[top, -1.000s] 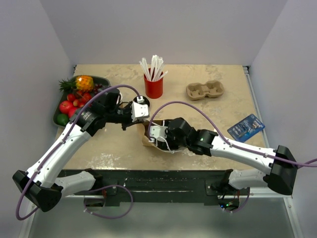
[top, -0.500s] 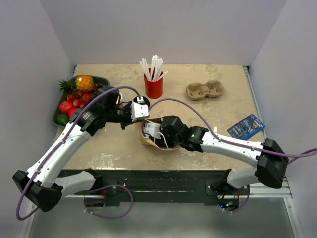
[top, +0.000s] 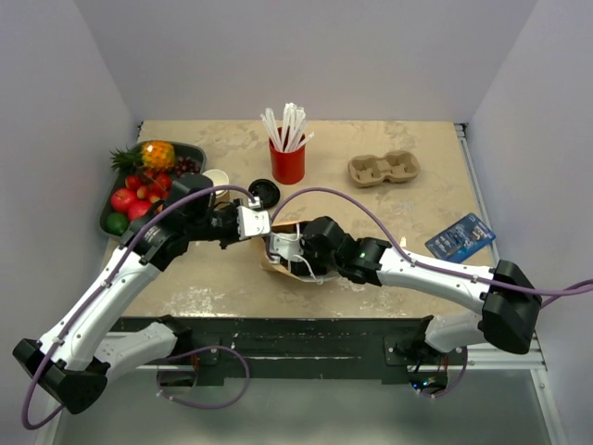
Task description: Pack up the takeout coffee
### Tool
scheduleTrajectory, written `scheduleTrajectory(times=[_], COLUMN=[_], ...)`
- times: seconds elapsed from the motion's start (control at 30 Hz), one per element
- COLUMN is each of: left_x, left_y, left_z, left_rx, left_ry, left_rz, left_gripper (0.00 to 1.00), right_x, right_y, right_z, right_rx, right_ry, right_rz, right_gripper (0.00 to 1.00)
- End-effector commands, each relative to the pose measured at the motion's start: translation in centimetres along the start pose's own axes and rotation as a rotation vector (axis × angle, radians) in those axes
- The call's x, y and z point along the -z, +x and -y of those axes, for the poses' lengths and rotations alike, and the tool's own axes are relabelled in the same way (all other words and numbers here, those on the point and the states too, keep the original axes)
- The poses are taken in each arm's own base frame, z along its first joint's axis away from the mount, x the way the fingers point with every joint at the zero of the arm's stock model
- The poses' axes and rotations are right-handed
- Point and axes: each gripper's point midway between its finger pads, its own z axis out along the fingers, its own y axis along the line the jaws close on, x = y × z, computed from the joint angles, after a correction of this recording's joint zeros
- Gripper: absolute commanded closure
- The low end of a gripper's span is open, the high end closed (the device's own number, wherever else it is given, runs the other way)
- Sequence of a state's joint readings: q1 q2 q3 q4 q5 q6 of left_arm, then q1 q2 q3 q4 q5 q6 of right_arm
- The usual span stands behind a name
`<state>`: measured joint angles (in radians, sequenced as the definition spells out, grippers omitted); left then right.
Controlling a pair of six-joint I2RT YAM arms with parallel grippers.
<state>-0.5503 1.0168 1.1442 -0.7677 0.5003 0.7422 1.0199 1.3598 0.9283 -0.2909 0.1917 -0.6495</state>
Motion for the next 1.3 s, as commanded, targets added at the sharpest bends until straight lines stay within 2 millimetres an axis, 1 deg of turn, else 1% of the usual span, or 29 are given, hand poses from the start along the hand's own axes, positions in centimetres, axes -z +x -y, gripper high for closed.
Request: scheduleTrajectory(times=[0.0, 0.13, 0.2, 0.4, 0.43, 0.5, 0.57, 0.67, 0.7, 0.77, 0.8, 0.83, 0.87, 0.9, 0.93, 0.97, 1.0, 1.03, 1.07, 1.1, 1.13, 1.17, 1.2, 1.23, 1.27], left_x=[0.8, 0.4, 0.1, -0.6, -0.5, -0.7, -0.9, -1.4, -1.3, -0.8, 0.1, 0.7, 1.3, 2.7, 3.5, 4.2, 5.7, 6.5, 7.2, 8.4, 8.7, 8.8, 9.0, 8.8, 8.5], left_y=[-0.4, -1.1, -1.4, -3.3, -4.1, -5.2, -5.7, -5.8, -6.3, -6.5, -7.2, -7.2, -7.1, -7.6, -7.3, -6.7, -7.1, -7.0, -6.7, -7.4, -7.8, -7.3, -7.5, -8.1, -7.3], left_z=[-0.3, -0.3, -0.8, -2.4, -2.7, -3.5, -3.2, -3.3, -3.7, -3.9, -4.3, -4.7, -4.6, -4.5, -4.3, -3.6, -3.3, -3.3, -2.7, -2.2, -1.5, -0.2, 0.8, 2.7, 4.4], left_rx=[-0.081, -0.097, -0.106, -0.065, -0.052, -0.028, -0.006, 0.061, 0.075, 0.114, 0.113, 0.132, 0.138, 0.119, 0.063, 0.050, 0.016, -0.013, -0.016, -0.039, -0.054, -0.034, -0.027, -0.044, -0.018], left_ry=[-0.036, -0.019, -0.025, -0.051, -0.054, -0.055, -0.011, 0.019, 0.014, 0.002, -0.023, -0.059, -0.072, -0.097, -0.110, -0.104, -0.132, -0.156, -0.149, -0.162, -0.137, -0.085, -0.035, 0.070, 0.153], left_rz=[0.027, 0.059, 0.075, 0.131, 0.151, 0.171, 0.180, 0.165, 0.165, 0.148, 0.157, 0.143, 0.128, 0.136, 0.120, 0.090, 0.097, 0.086, 0.075, 0.099, 0.117, 0.103, 0.110, 0.154, 0.140], left_gripper=[1.00, 1.00, 1.00, 1.00, 1.00, 1.00, 1.00, 1.00, 0.85, 0.71, 0.58, 0.54, 0.49, 0.44, 0.42, 0.40, 0.37, 0.35, 0.33, 0.30, 0.29, 0.29, 0.30, 0.31, 0.32], right_x=[-0.2, 0.1, 0.3, 0.5, 0.5, 0.7, 0.9, 1.1, 1.1, 1.3, 1.4, 1.5, 1.6, 1.7, 1.8, 2.1, 2.2, 2.2, 2.3, 2.3, 2.4, 2.4, 2.4, 2.4, 2.4], right_y=[3.3, 2.2, 1.8, 2.0, 1.9, 2.0, 2.0, 1.9, 1.9, 1.9, 1.9, 1.9, 2.0, 2.0, 2.3, 2.2, 2.3, 2.2, 2.1, 2.2, 2.0, 2.1, 2.0, 2.0, 2.1], right_z=[-1.1, -1.3, -1.6, -1.4, -1.5, -1.6, -1.6, -1.4, -1.3, -1.3, -1.3, -1.3, -1.4, -1.3, -1.5, -1.5, -1.5, -1.4, -1.5, -1.4, -1.1, -1.2, -1.1, -1.1, -1.1], right_rx=[0.013, 0.019, 0.024, 0.051, 0.049, 0.041, 0.033, 0.024, 0.024, 0.017, 0.015, 0.014, 0.010, 0.008, 0.008, 0.004, 0.000, 0.001, 0.003, 0.000, -0.002, -0.001, -0.003, -0.010, -0.016], right_ry=[-0.043, -0.078, -0.106, -0.103, -0.114, -0.116, -0.114, -0.103, -0.101, -0.103, -0.102, -0.102, -0.108, -0.108, -0.112, -0.112, -0.115, -0.115, -0.118, -0.116, -0.112, -0.119, -0.117, -0.118, -0.120], right_rz=[-0.117, -0.075, -0.056, -0.064, -0.060, -0.065, -0.064, -0.059, -0.059, -0.062, -0.063, -0.061, -0.061, -0.059, -0.062, -0.058, -0.058, -0.056, -0.058, -0.061, -0.059, -0.063, -0.061, -0.059, -0.058], right_gripper=[0.74, 0.67, 0.65, 0.60, 0.60, 0.59, 0.60, 0.62, 0.62, 0.62, 0.63, 0.63, 0.63, 0.64, 0.64, 0.64, 0.64, 0.64, 0.65, 0.65, 0.65, 0.65, 0.65, 0.66, 0.66])
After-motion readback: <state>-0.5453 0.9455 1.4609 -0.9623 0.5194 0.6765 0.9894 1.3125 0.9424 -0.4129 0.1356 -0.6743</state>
